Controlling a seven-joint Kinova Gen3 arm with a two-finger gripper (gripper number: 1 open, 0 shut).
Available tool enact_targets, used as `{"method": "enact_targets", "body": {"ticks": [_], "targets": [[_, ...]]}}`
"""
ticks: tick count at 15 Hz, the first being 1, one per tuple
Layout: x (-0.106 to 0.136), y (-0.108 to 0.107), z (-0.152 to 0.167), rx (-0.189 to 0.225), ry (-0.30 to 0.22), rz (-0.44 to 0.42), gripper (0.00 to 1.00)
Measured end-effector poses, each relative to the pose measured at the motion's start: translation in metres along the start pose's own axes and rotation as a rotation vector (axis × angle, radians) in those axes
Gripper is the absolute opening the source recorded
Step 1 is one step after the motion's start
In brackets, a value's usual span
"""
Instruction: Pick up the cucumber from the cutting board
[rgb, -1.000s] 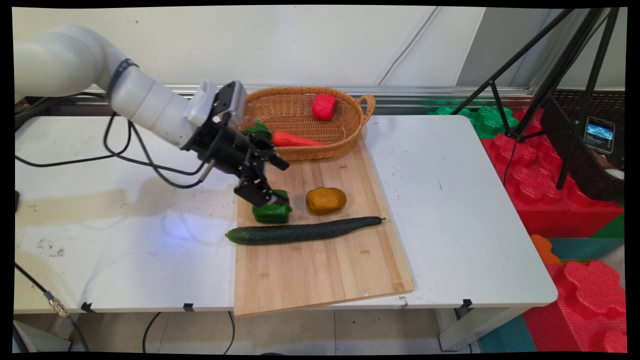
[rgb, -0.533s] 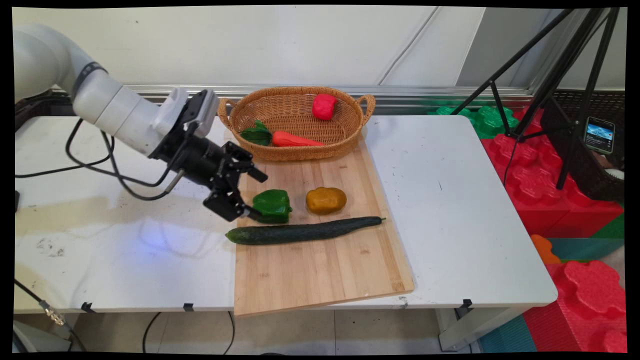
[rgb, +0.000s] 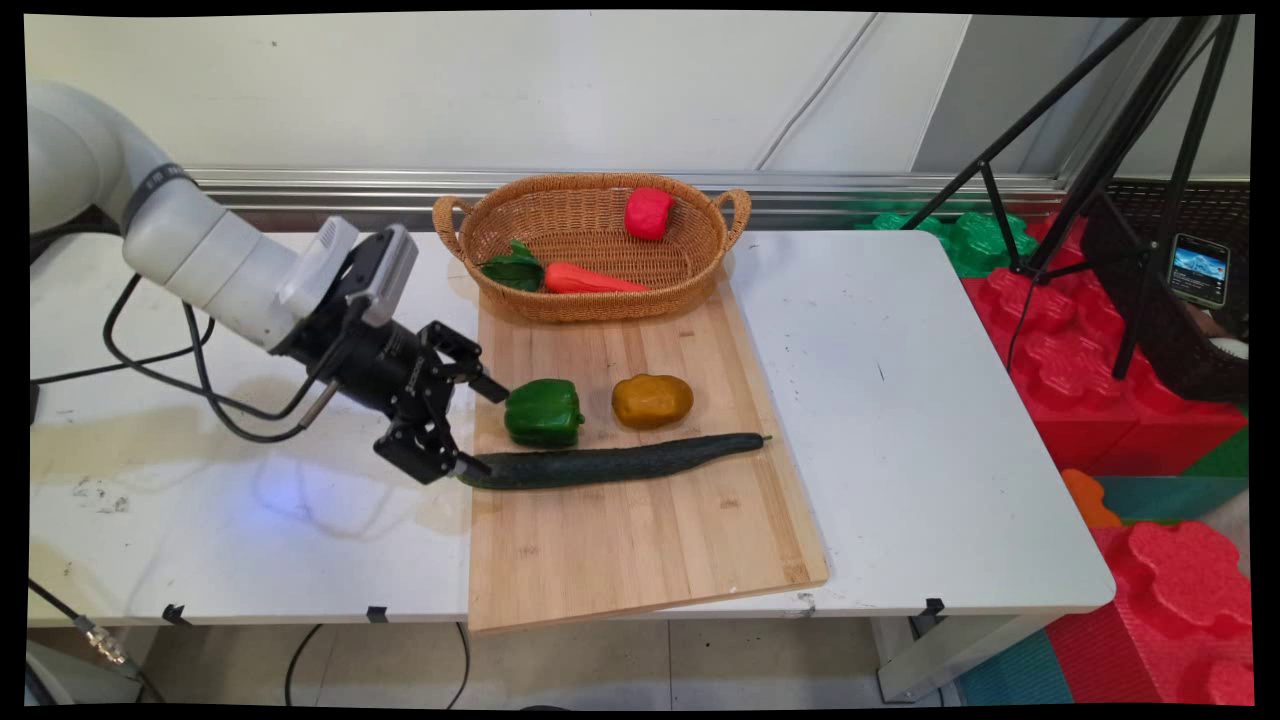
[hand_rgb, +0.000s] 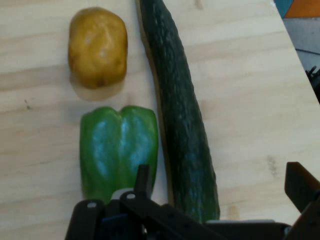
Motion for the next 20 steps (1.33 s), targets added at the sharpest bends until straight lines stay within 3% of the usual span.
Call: {"method": "enact_targets", "body": {"ticks": [8,20], "targets": [[-0.022,0.010,0.031,0.006,-0.049,-0.040,1.00],[-0.025,0.010,0.065,0.031,-0.045,-0.090,1.00]]}}
